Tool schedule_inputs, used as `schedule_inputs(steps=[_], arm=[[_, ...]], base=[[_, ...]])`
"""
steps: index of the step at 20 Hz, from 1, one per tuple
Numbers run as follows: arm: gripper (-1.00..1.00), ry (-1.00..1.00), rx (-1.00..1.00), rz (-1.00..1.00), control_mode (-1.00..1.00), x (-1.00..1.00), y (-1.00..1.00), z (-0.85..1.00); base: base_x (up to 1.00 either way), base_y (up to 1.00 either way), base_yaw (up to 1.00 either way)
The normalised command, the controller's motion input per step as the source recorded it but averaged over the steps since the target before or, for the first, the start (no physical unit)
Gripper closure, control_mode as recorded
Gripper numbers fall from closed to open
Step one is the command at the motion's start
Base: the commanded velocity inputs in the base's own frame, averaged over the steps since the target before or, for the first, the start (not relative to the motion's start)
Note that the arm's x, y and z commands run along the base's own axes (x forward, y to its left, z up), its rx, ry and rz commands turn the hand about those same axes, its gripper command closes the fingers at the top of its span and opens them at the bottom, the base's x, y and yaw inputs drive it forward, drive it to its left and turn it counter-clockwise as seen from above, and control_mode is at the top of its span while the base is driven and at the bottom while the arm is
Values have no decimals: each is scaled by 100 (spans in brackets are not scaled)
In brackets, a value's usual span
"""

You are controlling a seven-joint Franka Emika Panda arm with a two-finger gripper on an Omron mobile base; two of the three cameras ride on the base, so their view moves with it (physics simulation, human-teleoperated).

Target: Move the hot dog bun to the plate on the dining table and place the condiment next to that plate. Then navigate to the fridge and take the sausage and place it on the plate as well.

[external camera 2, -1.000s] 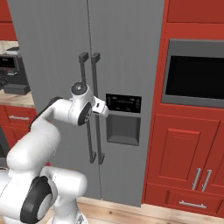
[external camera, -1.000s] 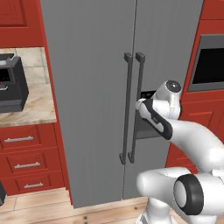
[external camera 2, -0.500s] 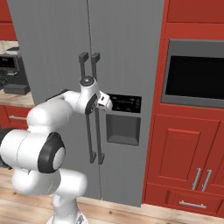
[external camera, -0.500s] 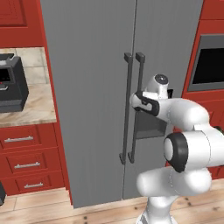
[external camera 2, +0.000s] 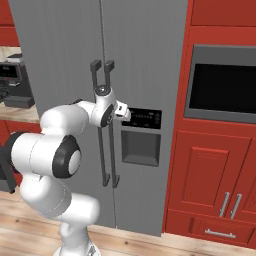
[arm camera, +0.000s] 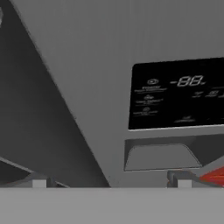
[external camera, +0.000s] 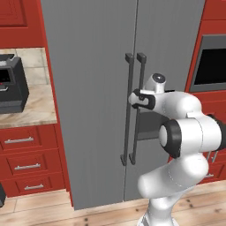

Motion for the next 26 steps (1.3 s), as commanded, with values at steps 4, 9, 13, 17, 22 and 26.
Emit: schedule_inputs(steps=[4,9,13,17,22,26], arm=[[-100,-5,-11,0,-100,28,12,-32],[-100,-1,-6,0,-100,31,18,-19],[-100,-1,0,0,-100,37,11,-10],[-100,-3,0,0,-100,41,4,-16],[100,-6,0,0,-100,39,8,-23],[100,-6,0,0,-100,45,7,-21]], base=[[0,0,0],[0,0,0],[0,0,0],[0,0,0],[0,0,0],[0,0,0]])
